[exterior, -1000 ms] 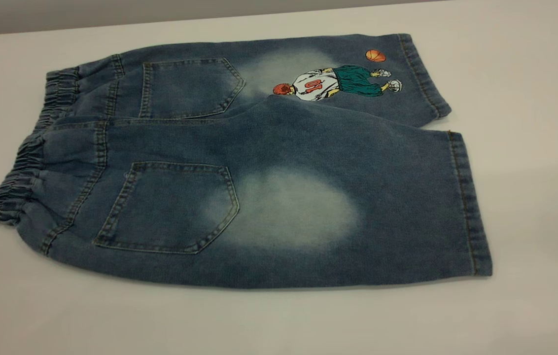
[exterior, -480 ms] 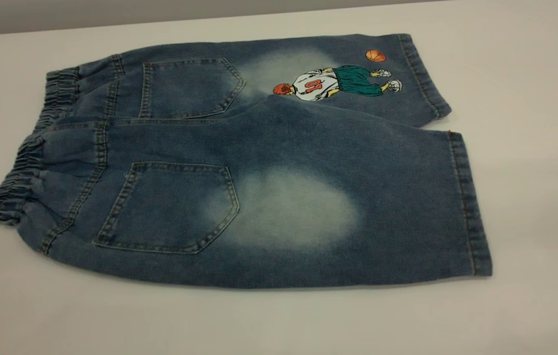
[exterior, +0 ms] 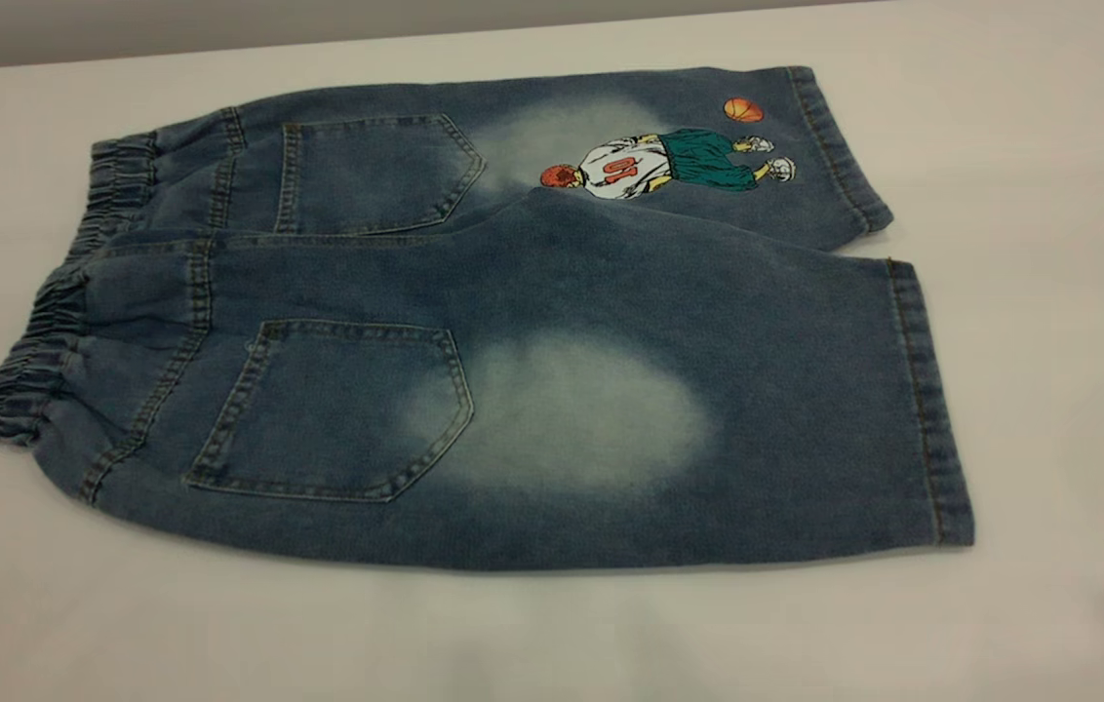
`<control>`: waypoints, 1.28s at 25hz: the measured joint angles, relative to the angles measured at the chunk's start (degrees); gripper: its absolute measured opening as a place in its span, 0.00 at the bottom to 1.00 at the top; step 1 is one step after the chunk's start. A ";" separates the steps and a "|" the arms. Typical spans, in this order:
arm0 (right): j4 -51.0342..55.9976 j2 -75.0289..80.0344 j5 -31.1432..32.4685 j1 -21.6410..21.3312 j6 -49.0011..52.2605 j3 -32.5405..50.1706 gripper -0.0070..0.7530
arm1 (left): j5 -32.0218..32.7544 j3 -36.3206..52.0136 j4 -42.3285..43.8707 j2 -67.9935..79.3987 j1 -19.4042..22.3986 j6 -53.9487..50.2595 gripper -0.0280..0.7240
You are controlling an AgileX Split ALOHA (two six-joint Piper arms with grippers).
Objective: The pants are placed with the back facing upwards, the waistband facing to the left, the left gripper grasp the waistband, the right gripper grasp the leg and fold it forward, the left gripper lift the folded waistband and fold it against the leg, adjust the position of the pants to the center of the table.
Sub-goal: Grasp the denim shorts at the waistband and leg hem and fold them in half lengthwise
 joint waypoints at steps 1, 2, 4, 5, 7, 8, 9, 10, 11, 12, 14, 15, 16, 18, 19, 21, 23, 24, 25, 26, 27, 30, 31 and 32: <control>2.60 1.75 -0.14 0.00 -2.24 0.00 0.62 | -1.21 0.00 -1.17 2.25 0.00 0.00 0.68; 6.46 3.84 0.09 0.00 -5.10 0.08 0.62 | -3.04 0.00 -2.55 4.11 0.00 0.00 0.68; 13.07 7.93 1.32 0.00 -11.19 0.24 0.62 | -6.05 0.00 -5.39 8.50 0.00 0.24 0.68; 16.21 9.64 1.95 0.00 -13.92 0.24 0.62 | -7.21 0.00 -6.21 10.31 0.00 0.24 0.68; 23.97 13.73 4.92 0.00 -20.50 0.24 0.62 | -10.19 0.05 -7.24 14.45 0.00 0.24 0.68; 27.68 15.46 6.57 0.00 -23.15 0.24 0.62 | -11.34 0.05 -7.29 16.43 0.00 0.24 0.68; 31.28 17.56 8.45 0.00 -26.12 0.40 0.62 | -12.54 0.05 -7.29 18.04 0.00 0.24 0.68; 34.02 19.64 10.56 0.00 -28.61 0.65 0.62 | -13.40 0.05 -7.29 19.90 0.00 0.24 0.68; 36.94 21.65 12.07 0.00 -30.70 1.09 0.62 | -14.10 0.05 -7.29 21.66 0.00 0.24 0.68; 39.54 23.31 13.66 0.00 -32.54 1.76 0.62 | -14.62 0.05 -7.29 23.05 0.00 0.24 0.68; 43.45 26.92 15.09 0.00 -35.43 3.46 0.62 | -15.76 0.05 -7.29 26.04 0.00 0.27 0.68; 44.87 28.56 15.09 0.00 -36.58 4.31 0.62 | -16.55 0.05 -7.29 27.32 0.00 0.27 0.68; 46.79 29.87 14.84 0.00 -37.92 5.61 0.62 | -17.92 0.05 -7.29 28.25 0.00 0.27 0.68; 48.93 32.87 13.39 0.00 -39.75 7.76 0.62 | -20.27 0.05 -7.29 29.97 0.00 0.27 0.68; 50.03 34.10 12.74 0.00 -40.32 8.98 0.62 | -20.93 0.05 -7.29 30.51 -0.06 0.27 0.68; 51.66 36.96 12.33 0.00 -42.08 11.13 0.62 | -22.01 0.05 -7.29 30.83 -0.06 0.31 0.68; 53.55 39.70 11.56 0.00 -43.58 13.17 0.62 | -22.02 0.05 -7.29 30.77 -0.06 0.31 0.68; 54.47 41.26 10.58 0.00 -44.35 14.34 0.62 | -22.02 0.05 -7.29 30.77 -0.06 0.31 0.68; 55.39 42.87 9.66 0.00 -44.98 14.92 0.62 | -21.91 0.05 -7.29 30.77 -0.06 0.31 0.68; 56.43 44.25 8.30 0.00 -46.19 15.11 0.62 | -21.90 0.05 -7.35 30.77 -0.06 0.31 0.68; 58.21 45.96 6.78 0.00 -47.38 15.11 0.62 | -21.90 0.05 -7.35 30.77 -0.06 0.31 0.68; 60.93 51.07 4.92 0.00 -51.14 15.06 0.62 | -21.90 0.05 -7.35 30.77 -0.06 0.44 0.68; 61.34 52.90 5.13 0.00 -51.95 15.06 0.62 | -21.90 0.05 -7.35 30.77 -0.06 0.44 0.68; 61.80 54.75 5.11 0.00 -52.54 15.06 0.62 | -21.90 0.05 -7.35 30.77 -0.06 0.44 0.68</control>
